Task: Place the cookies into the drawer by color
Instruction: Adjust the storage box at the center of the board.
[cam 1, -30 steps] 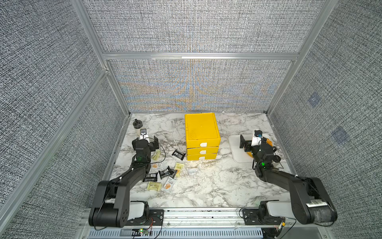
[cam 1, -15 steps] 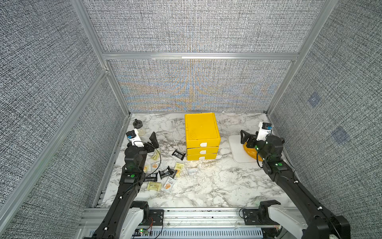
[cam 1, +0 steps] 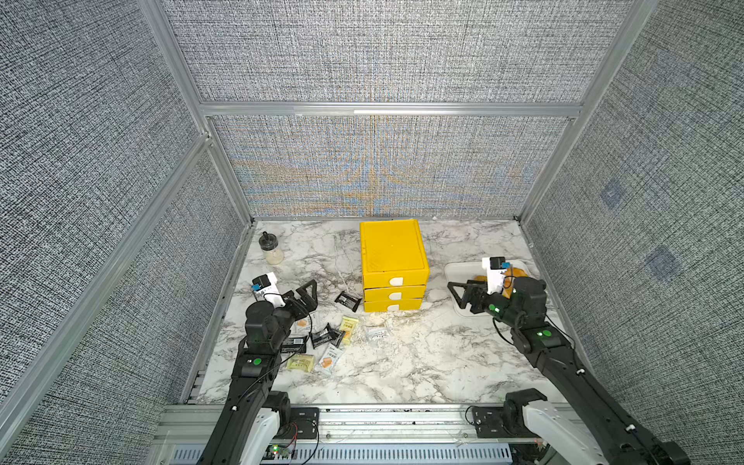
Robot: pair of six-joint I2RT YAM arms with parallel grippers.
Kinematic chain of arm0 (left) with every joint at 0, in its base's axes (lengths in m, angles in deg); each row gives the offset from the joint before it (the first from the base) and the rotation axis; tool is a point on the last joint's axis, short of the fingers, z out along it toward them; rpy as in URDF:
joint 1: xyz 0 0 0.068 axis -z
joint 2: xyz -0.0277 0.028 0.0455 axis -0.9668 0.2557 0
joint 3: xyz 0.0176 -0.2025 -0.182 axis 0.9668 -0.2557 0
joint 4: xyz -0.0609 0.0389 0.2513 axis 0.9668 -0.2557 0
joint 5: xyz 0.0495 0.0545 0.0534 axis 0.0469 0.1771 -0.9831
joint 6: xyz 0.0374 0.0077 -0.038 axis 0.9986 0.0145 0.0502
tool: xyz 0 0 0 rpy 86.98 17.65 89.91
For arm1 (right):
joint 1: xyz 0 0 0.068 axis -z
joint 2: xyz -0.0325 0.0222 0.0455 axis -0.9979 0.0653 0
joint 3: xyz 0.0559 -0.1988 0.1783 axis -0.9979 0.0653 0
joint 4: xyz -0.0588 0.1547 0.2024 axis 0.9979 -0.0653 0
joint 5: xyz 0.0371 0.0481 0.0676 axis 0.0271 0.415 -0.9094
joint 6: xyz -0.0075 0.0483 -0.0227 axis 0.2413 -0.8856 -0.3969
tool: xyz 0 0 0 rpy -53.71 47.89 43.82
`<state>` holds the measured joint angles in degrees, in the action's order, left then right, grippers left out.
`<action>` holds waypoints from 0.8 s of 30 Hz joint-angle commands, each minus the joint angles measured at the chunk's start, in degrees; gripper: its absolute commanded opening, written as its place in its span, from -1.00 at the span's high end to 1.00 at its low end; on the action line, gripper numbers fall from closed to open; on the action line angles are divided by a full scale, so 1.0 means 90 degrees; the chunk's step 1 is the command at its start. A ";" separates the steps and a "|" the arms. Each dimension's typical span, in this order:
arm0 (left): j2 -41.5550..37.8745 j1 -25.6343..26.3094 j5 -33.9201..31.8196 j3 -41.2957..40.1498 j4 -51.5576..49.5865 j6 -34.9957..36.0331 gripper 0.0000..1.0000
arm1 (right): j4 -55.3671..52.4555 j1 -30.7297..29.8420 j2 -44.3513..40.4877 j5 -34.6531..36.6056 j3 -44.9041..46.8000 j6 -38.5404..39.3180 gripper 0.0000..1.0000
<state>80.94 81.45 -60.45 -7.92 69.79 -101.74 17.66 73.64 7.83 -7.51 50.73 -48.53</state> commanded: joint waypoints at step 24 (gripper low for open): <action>0.1898 0.2434 0.0213 0.0473 0.1626 0.0756 -0.98 | -0.1434 -0.1318 0.3131 0.3513 -0.2971 -0.0073 -0.24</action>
<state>97.60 102.58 -57.63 -4.31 83.21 -97.23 8.06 61.31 34.83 14.89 26.30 -47.90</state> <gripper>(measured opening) 0.991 0.621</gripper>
